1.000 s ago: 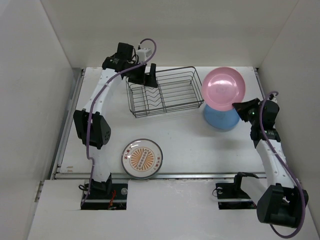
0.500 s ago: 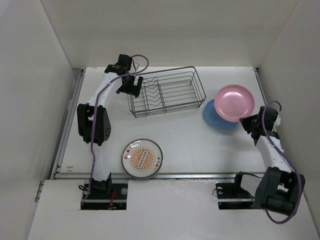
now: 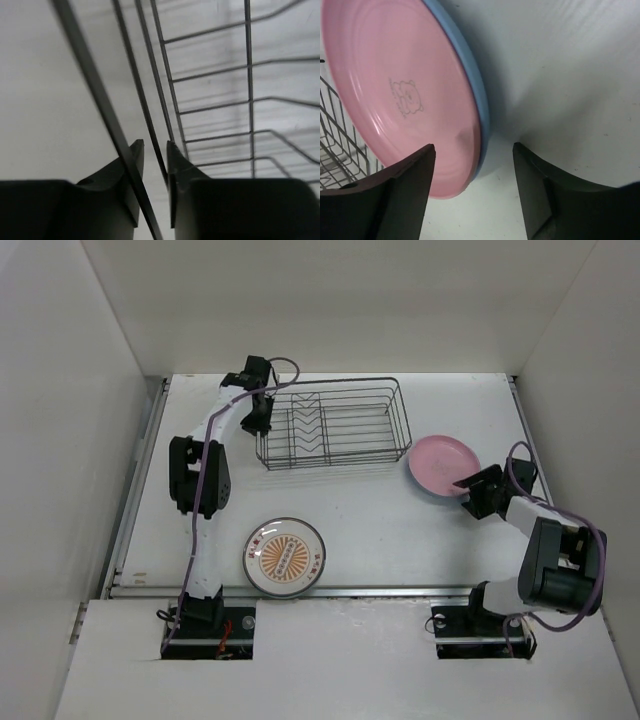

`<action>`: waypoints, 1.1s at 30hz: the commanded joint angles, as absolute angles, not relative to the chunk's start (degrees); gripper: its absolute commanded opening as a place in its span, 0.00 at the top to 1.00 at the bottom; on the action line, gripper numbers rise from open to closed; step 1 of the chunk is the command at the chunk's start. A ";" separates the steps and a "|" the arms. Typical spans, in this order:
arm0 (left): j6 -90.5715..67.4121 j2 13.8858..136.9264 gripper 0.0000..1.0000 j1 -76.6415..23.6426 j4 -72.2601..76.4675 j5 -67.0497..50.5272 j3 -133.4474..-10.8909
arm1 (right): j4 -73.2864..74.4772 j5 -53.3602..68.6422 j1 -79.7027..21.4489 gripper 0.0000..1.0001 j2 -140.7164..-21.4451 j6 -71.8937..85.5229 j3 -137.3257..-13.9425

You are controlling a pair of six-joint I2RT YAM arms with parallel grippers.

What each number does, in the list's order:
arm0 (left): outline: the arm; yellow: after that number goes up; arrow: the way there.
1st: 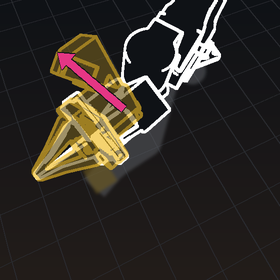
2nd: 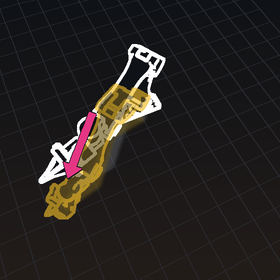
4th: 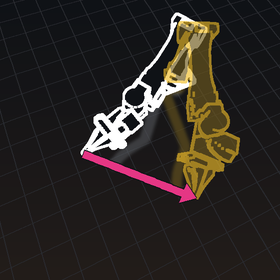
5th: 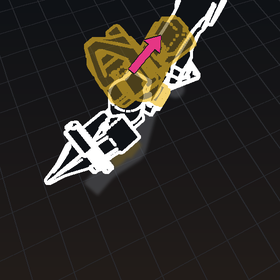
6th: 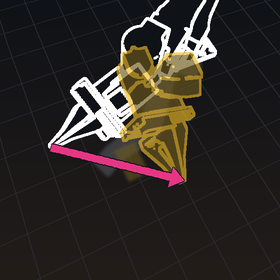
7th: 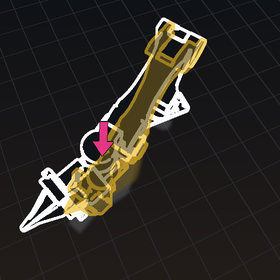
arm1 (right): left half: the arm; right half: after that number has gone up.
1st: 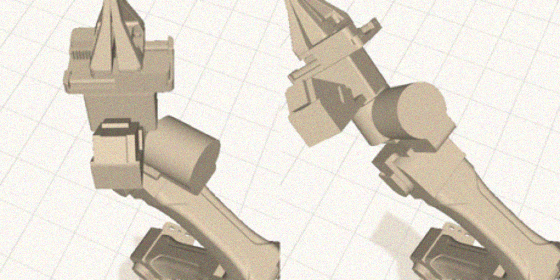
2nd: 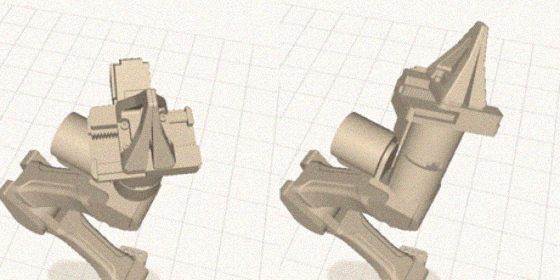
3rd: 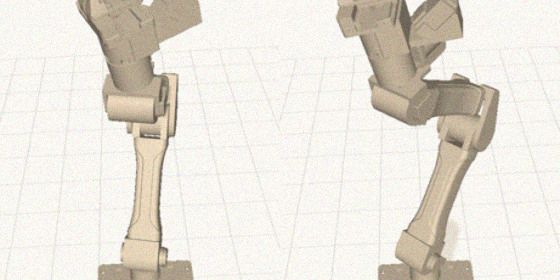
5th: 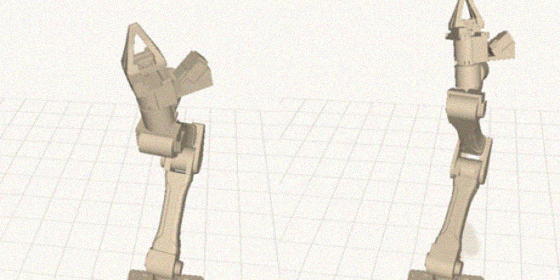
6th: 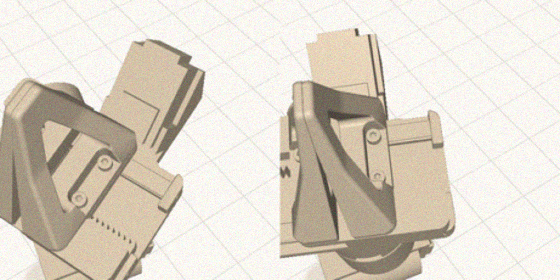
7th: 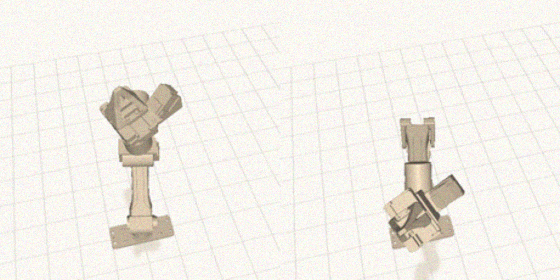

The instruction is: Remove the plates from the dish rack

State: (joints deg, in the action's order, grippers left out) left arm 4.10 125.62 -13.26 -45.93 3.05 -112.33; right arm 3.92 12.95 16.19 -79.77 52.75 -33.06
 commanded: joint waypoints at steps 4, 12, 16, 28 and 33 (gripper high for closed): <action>12.91 127.96 0.93 -13.80 -42.46 14.05 -118.47 | 7.02 12.31 16.26 0.26 -74.54 46.33 -37.97; 11.43 127.88 0.89 -13.80 -45.09 11.95 -121.38 | 17.04 2.39 16.26 0.15 -60.56 41.92 -44.55; 7.75 127.35 0.89 -13.80 -48.68 10.55 -120.15 | 20.30 -3.06 16.26 0.11 -53.89 40.69 -48.50; 3.96 127.89 0.39 -13.27 -53.00 6.50 -120.15 | 26.10 -7.73 16.26 0.06 -47.73 38.85 -53.26; 2.91 126.74 0.34 -13.27 -53.00 5.19 -120.15 | 29.61 -13.17 16.26 0.03 -44.74 36.92 -56.07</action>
State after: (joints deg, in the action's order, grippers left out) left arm 3.55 130.04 -13.15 -51.37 6.00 -119.98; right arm 28.05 -8.69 16.16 -46.02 39.05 -52.18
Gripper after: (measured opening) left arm 0.662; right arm 0.966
